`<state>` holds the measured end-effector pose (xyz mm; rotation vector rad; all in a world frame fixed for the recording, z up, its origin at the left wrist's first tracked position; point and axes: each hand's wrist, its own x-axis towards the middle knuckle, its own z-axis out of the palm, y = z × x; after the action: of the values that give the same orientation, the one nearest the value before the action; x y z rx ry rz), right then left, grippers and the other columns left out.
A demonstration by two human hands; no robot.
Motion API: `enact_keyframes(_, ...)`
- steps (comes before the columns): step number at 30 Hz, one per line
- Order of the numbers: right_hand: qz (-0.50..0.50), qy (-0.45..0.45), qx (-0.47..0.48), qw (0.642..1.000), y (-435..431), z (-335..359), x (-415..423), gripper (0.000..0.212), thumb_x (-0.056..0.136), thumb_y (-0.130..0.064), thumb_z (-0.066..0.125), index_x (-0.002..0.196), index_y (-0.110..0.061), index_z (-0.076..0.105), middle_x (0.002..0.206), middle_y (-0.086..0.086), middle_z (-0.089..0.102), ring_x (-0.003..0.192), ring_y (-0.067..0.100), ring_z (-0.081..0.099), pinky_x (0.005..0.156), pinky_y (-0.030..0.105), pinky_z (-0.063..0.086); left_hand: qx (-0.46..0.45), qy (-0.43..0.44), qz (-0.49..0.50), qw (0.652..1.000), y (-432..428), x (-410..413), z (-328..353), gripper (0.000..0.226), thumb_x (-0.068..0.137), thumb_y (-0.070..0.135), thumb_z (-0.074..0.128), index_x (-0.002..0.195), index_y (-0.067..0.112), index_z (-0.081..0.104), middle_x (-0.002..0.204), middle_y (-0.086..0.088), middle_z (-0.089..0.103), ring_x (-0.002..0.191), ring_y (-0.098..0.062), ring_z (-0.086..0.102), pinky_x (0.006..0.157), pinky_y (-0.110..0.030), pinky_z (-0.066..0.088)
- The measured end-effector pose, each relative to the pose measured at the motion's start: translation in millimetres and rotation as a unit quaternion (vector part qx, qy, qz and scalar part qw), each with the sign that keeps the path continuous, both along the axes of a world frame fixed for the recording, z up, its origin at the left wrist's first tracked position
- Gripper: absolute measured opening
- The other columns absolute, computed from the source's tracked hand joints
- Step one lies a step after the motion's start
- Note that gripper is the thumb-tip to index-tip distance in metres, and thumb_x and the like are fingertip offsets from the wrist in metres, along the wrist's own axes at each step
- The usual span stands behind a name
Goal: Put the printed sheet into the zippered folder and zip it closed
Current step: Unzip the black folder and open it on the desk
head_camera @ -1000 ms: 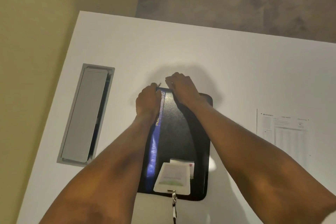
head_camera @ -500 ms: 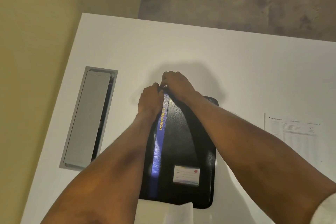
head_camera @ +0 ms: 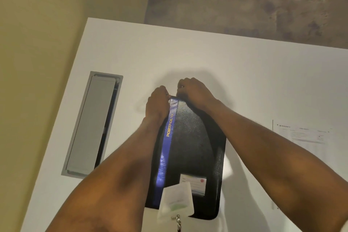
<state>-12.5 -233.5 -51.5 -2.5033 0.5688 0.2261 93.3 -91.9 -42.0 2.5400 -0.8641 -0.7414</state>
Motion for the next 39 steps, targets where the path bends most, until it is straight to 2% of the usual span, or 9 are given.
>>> enact_keyframes(6,-0.041,0.014,-0.024,0.999,-24.3,-0.9,-48.9,0.006,0.087,-0.031,0.071,0.091,-0.028,0.073,0.094,-0.016,0.058,0.095,0.02,0.058,0.065,0.025,0.034,0.001,0.01,0.026,1.0,4.6,5.0,1.9,0.014,0.099,0.004,0.047,0.101,0.009,0.06,0.107,-0.007,0.067,0.095,-0.033,0.063,0.085,-0.045,0.052)
enact_keyframes(9,-0.003,0.025,-0.073,0.997,-34.4,-1.4,-81.3,0.011,0.09,-0.035,0.07,0.098,-0.033,0.077,0.107,-0.012,0.063,0.101,0.02,0.057,0.075,0.025,0.039,0.007,0.007,0.022,1.0,3.5,4.3,2.1,0.012,0.101,0.007,0.048,0.105,0.007,0.06,0.111,-0.009,0.066,0.098,-0.035,0.062,0.087,-0.047,0.051)
enact_keyframes(12,-0.067,0.014,-0.084,0.994,-40.1,3.4,-111.3,0.01,0.087,-0.035,0.067,0.088,-0.027,0.074,0.1,-0.01,0.064,0.095,0.02,0.057,0.075,0.033,0.044,0.001,0.002,0.02,1.0,2.2,0.0,2.3,0.014,0.1,0.005,0.047,0.106,0.007,0.061,0.113,-0.009,0.066,0.099,-0.035,0.062,0.087,-0.046,0.051)
enact_keyframes(17,-0.142,0.014,-0.06,0.988,-34.4,5.1,-158.6,0.017,0.093,-0.015,0.07,0.1,-0.023,0.083,0.108,0.001,0.068,0.097,0.029,0.06,0.078,0.037,0.047,0.01,0.0,0.025,1.0,1.0,-2.4,1.5,0.017,0.098,0.004,0.046,0.106,0.006,0.062,0.112,-0.009,0.067,0.099,-0.036,0.063,0.087,-0.047,0.053)
enact_keyframes(21,-0.235,-0.007,-0.042,0.971,-7.7,-1.5,-185.6,0.011,0.095,-0.028,0.074,0.099,-0.022,0.083,0.106,0.0,0.069,0.092,0.027,0.062,0.078,0.033,0.043,0.009,-0.002,0.034,0.999,6.0,-0.1,-1.9,0.018,0.096,0.002,0.047,0.104,0.008,0.063,0.111,-0.01,0.067,0.098,-0.035,0.063,0.085,-0.046,0.053)
enact_keyframes(25,-0.303,-0.031,-0.041,0.952,34.9,-6.8,-205.6,0.008,0.094,-0.026,0.075,0.096,-0.024,0.083,0.098,-0.002,0.066,0.087,0.024,0.061,0.074,0.035,0.047,0.029,0.002,0.052,0.998,7.0,-2.0,-4.5,0.021,0.094,0.002,0.047,0.105,0.009,0.064,0.114,-0.01,0.067,0.1,-0.037,0.063,0.087,-0.046,0.053)
enact_keyframes(30,-0.328,-0.056,-0.069,0.94,88.7,-10.4,-231.0,0.006,0.091,-0.018,0.079,0.096,-0.017,0.083,0.095,0.004,0.068,0.081,0.03,0.063,0.072,0.039,0.053,0.045,-0.005,0.059,0.997,9.4,-3.6,-8.1,0.018,0.097,0.005,0.052,0.11,0.008,0.063,0.116,-0.012,0.068,0.104,-0.039,0.064,0.086,-0.044,0.051)
enact_keyframes(35,-0.349,-0.063,-0.06,0.933,127.5,-10.9,-251.5,0.008,0.091,-0.018,0.079,0.098,-0.019,0.082,0.098,0.001,0.068,0.083,0.026,0.063,0.073,0.037,0.052,0.034,-0.019,0.056,0.998,14.7,-9.0,-5.2,0.019,0.098,0.006,0.048,0.11,0.009,0.063,0.116,-0.013,0.068,0.102,-0.039,0.063,0.085,-0.044,0.05)
enact_keyframes(39,-0.372,-0.058,-0.034,0.926,135.1,-5.7,-250.7,0.009,0.095,-0.017,0.074,0.098,-0.016,0.082,0.101,0.002,0.074,0.09,0.025,0.068,0.077,0.04,0.057,-0.009,-0.114,-0.025,0.993,29.8,-40.7,8.5,0.022,0.099,0.005,0.049,0.117,0.008,0.059,0.117,-0.013,0.062,0.101,-0.037,0.061,0.076,-0.04,0.043)
